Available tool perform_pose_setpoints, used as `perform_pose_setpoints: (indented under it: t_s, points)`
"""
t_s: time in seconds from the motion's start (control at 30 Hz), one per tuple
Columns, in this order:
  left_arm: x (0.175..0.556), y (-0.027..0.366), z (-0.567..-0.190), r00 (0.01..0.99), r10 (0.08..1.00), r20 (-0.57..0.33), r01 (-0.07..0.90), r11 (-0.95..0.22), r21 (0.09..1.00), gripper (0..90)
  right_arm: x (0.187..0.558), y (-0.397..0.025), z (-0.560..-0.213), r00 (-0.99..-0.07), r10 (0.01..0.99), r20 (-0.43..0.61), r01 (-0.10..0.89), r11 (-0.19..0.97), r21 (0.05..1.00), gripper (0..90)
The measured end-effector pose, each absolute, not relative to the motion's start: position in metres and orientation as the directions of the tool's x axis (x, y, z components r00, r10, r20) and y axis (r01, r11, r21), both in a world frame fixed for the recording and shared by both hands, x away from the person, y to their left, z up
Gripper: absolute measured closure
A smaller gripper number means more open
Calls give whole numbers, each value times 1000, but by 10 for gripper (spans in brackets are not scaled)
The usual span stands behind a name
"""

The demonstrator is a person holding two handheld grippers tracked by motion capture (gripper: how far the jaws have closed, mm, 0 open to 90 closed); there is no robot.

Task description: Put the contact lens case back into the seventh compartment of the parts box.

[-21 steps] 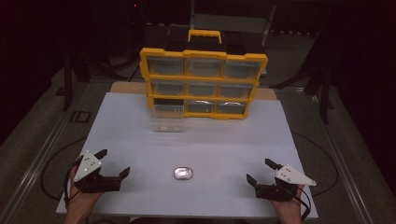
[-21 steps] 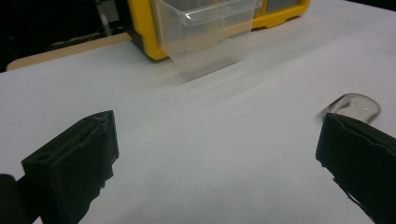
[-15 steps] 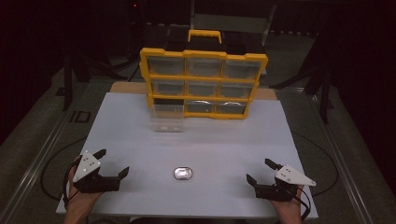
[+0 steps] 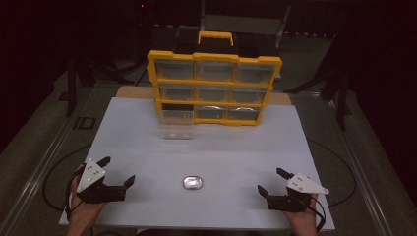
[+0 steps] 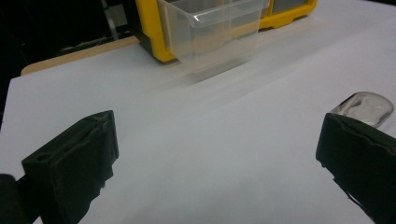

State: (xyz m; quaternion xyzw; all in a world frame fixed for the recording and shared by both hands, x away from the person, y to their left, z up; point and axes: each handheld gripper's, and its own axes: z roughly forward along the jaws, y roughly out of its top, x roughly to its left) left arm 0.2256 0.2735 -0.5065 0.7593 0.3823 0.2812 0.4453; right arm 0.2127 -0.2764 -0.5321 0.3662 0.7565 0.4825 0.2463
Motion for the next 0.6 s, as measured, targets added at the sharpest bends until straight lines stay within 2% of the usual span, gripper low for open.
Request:
perform_pose_setpoints:
  t_s: [0.2,0.6]
  points:
    - [227,270,-507,548,828,115,327,-339,882,2,212,-279,-531,-599,801,-5,314,240,919,84]
    - [237,263,-496,574,813,98,334,-342,878,1,211,-281,-530,-588,809,18,317,209,925,84]
